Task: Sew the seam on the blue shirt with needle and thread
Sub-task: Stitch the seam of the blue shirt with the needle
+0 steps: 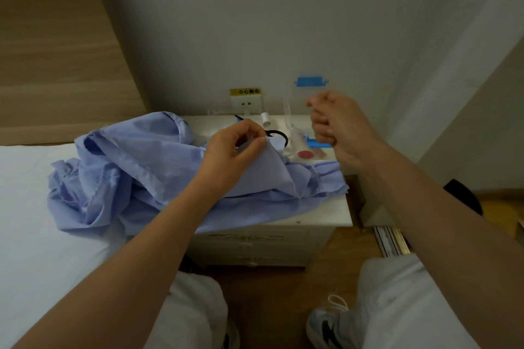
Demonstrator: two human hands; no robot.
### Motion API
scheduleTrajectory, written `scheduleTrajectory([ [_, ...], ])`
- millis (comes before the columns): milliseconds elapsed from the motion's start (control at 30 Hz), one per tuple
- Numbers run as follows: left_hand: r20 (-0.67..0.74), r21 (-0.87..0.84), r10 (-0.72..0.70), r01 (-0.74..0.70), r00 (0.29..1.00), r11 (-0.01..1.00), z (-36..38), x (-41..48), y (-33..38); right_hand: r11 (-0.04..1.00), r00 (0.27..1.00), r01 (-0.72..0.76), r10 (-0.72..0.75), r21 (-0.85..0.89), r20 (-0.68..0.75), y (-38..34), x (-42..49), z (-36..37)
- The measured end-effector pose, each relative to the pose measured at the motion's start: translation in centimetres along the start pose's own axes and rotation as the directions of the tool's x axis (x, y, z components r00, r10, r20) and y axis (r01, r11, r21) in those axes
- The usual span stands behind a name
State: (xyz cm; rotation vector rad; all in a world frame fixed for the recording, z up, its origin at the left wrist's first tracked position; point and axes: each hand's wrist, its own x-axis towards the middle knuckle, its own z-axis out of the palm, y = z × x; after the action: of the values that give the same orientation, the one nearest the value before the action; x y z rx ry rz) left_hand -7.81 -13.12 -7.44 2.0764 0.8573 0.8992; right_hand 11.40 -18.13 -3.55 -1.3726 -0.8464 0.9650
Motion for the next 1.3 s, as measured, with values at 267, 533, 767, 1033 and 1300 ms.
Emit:
scheduleTrajectory([
  [267, 0.009, 0.012, 0.019, -0.019, 1.000, 1.000, 0.0, 0.0, -0.4, 0.796, 0.938, 0.217, -0.009, -0.565, 0.347, -0.1, -1.6, 1.2],
  [533, -0.003, 0.003, -0.015, 0.015, 1.000, 1.000, -0.3, -0.1, -0.4, 0.785, 0.861, 0.232, -0.440, -0.575, -0.253, -0.2, 1.7, -2.5],
  [767, 0.012, -0.003, -0.004, 0.004, 1.000, 1.000, -0.2, 0.0, -0.4, 0.816, 0.957, 0.285, -0.269, -0.502, 0.106, -0.3, -0.2, -0.5],
  [1033, 0.045, -0.020, 0.029, -0.029, 0.999, 0.999, -0.1, -0.1, -0.3, 0.805, 0.920, 0.269, -0.051, -0.529, 0.390, 0.6, -0.8, 1.1],
  [1300, 0.030, -0.014, 0.010, -0.010, 0.999, 1.000, -0.2, -0.1, -0.3, 0.790, 0.910, 0.286, -0.401, -0.542, -0.105, 0.1, 1.0, -1.5],
])
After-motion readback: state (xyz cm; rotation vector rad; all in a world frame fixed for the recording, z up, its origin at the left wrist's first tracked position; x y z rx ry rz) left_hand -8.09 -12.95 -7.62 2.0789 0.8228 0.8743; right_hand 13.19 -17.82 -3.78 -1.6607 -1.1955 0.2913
